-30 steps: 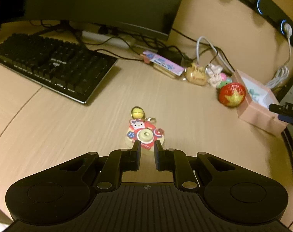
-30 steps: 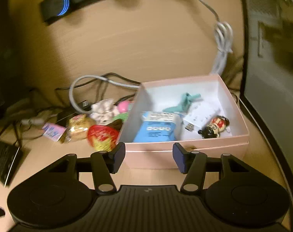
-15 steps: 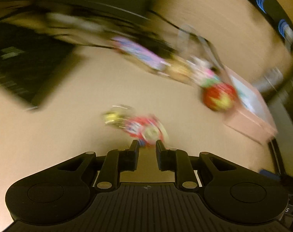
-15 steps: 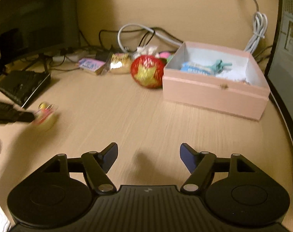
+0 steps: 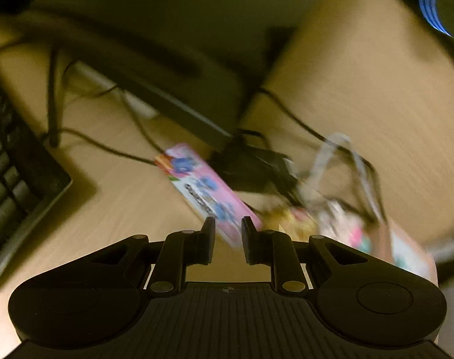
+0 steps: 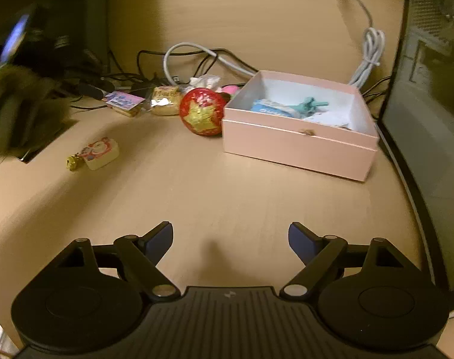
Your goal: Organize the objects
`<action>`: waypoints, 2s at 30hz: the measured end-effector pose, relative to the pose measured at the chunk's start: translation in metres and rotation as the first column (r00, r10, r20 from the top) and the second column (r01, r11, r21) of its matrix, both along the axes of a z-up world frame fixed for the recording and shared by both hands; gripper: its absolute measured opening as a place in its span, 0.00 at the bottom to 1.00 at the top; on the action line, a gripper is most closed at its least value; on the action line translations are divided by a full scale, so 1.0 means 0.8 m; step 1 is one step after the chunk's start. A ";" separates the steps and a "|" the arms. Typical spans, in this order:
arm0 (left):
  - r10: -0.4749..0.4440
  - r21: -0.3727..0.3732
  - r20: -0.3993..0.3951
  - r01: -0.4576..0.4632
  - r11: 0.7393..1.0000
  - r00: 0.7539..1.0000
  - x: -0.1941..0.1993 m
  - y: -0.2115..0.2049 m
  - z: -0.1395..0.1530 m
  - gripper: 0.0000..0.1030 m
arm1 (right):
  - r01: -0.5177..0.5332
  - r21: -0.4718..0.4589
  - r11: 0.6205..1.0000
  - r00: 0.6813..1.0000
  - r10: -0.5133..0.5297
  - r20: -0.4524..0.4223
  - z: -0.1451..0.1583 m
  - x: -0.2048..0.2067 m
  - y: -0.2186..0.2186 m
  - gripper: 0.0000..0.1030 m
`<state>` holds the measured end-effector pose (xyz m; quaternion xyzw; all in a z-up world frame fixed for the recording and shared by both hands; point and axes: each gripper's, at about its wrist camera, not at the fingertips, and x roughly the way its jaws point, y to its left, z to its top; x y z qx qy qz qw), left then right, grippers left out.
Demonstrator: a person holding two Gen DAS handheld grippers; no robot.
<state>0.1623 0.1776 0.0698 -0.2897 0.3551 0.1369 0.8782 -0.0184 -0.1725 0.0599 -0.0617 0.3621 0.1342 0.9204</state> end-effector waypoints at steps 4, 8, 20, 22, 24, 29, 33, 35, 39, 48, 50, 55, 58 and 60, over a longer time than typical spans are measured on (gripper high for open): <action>0.028 0.130 0.025 -0.031 0.991 0.999 0.035 -0.009 -0.007 0.20 | 0.022 -0.043 0.999 1.000 -0.021 0.009 -0.005 -0.004 -0.011 0.84; -0.010 0.226 0.017 0.006 0.974 1.000 0.063 -0.019 -0.018 0.20 | 0.051 -0.065 0.997 0.999 -0.052 -0.017 -0.016 0.001 -0.021 0.84; -0.237 0.387 -0.047 0.236 0.891 0.970 0.020 -0.064 -0.029 0.24 | 0.039 -0.058 0.998 0.997 -0.042 -0.060 -0.030 0.029 -0.015 0.84; -0.286 0.383 -0.047 0.281 0.880 0.957 -0.002 -0.074 -0.028 0.23 | 0.030 -0.051 0.998 0.997 -0.033 -0.065 -0.031 0.032 -0.010 0.84; -0.333 0.369 -0.053 0.328 0.870 0.942 -0.022 -0.080 -0.026 0.24 | 0.023 -0.044 0.999 0.998 -0.025 -0.065 -0.031 0.034 -0.006 0.84; -0.445 0.213 -0.099 0.455 0.864 0.890 -0.058 -0.101 -0.035 0.23 | 0.008 -0.019 1.000 0.997 -0.009 -0.072 -0.032 0.037 0.001 0.84; -0.580 0.245 -0.089 0.583 0.775 0.809 -0.103 -0.138 -0.030 0.23 | 0.011 -0.007 1.000 0.997 -0.011 -0.075 -0.034 0.038 0.003 0.84; -0.645 0.265 -0.132 0.653 0.709 0.753 -0.120 -0.161 -0.031 0.23 | 0.014 -0.003 1.000 0.997 -0.014 -0.075 -0.035 0.037 0.001 0.84; -0.701 0.294 -0.187 0.720 0.629 0.689 -0.139 -0.190 -0.039 0.26 | 0.038 -0.006 0.999 0.996 -0.038 -0.077 -0.040 0.034 -0.004 0.85; -0.804 0.336 -0.240 0.824 0.457 0.544 -0.151 -0.245 -0.042 0.26 | 0.115 0.004 0.993 0.990 -0.114 -0.084 -0.048 0.030 -0.033 0.88; -0.834 0.321 -0.237 0.850 0.417 0.499 -0.155 -0.255 -0.042 0.29 | 0.131 0.010 0.991 0.988 -0.129 -0.088 -0.050 0.030 -0.041 0.88; -0.886 0.310 -0.239 0.896 0.319 0.398 -0.169 -0.275 -0.048 0.76 | 0.156 0.014 0.988 0.984 -0.154 -0.091 -0.053 0.028 -0.056 0.88; -0.910 0.287 -0.258 0.925 0.250 0.326 -0.178 -0.287 -0.052 0.92 | 0.171 0.009 0.985 0.982 -0.170 -0.087 -0.056 0.026 -0.064 0.89; -0.906 0.309 -0.262 0.918 0.249 0.334 -0.184 -0.292 -0.055 0.93 | 0.176 0.005 0.984 0.981 -0.175 -0.079 -0.058 0.025 -0.069 0.90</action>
